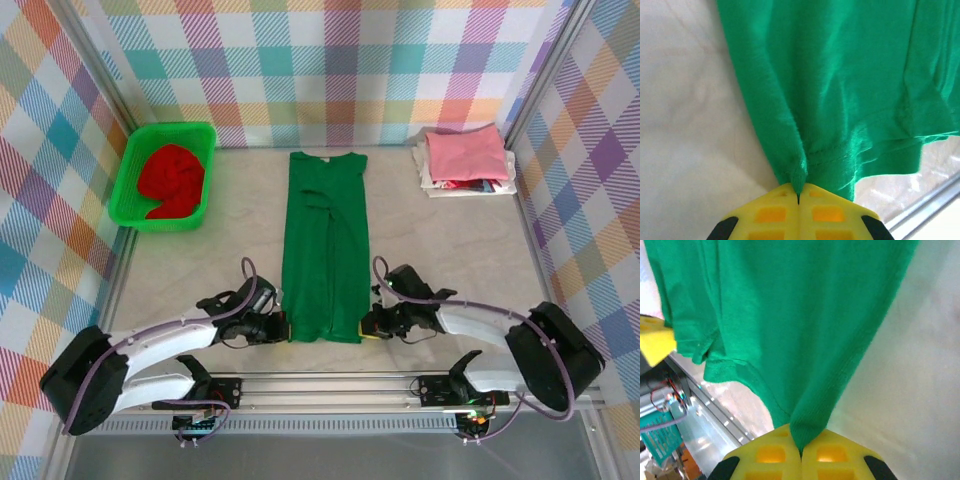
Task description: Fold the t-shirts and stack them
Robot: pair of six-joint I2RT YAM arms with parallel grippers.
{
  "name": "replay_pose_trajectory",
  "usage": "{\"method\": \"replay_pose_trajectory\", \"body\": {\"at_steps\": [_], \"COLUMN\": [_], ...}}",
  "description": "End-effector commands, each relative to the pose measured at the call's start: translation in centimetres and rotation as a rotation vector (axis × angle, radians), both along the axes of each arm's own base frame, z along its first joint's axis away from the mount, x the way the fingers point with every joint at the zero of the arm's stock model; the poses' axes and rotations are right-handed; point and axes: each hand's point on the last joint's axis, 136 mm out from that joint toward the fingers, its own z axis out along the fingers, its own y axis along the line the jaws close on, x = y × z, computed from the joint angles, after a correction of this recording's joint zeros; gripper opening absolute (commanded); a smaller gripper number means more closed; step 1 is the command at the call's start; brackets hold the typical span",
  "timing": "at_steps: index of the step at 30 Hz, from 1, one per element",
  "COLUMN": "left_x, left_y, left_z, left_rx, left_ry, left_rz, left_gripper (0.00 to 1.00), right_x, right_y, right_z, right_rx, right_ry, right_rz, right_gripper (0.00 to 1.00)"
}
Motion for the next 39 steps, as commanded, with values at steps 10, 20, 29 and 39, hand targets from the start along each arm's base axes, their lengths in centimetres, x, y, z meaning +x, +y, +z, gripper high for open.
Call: {"method": "replay_pose_trajectory", "body": {"at_steps": [10, 20, 29, 39], "left_x": [-0.7, 7.1, 16.0, 23.7], "left_y": [1.8, 1.6, 1.4, 1.6], "left_z": [3.8, 9.6, 9.2, 9.1], "left_rx": [0.022, -0.086, -0.015, 0.065], "left_ry": [0.025, -0.092, -0.189, -0.288], "left_rz": [0.069, 0.136, 0.101, 0.073], "left_gripper": [0.00, 0.00, 0.00, 0.00], "right_x": [1.2, 7.6, 15.0, 21.9], "right_y": [-1.4, -2.3, -2.3, -1.6], "right_z": [5.1, 8.3, 9.5, 9.7], "right_rx": [-0.040, -0.060, -0.121, -0.132], "right_ry": [-0.143, -0.235, -0.334, -0.439], "right_rz": [-0.091, -0.210, -0.212, -0.220], "right_gripper": [0.00, 0.00, 0.00, 0.00]}}
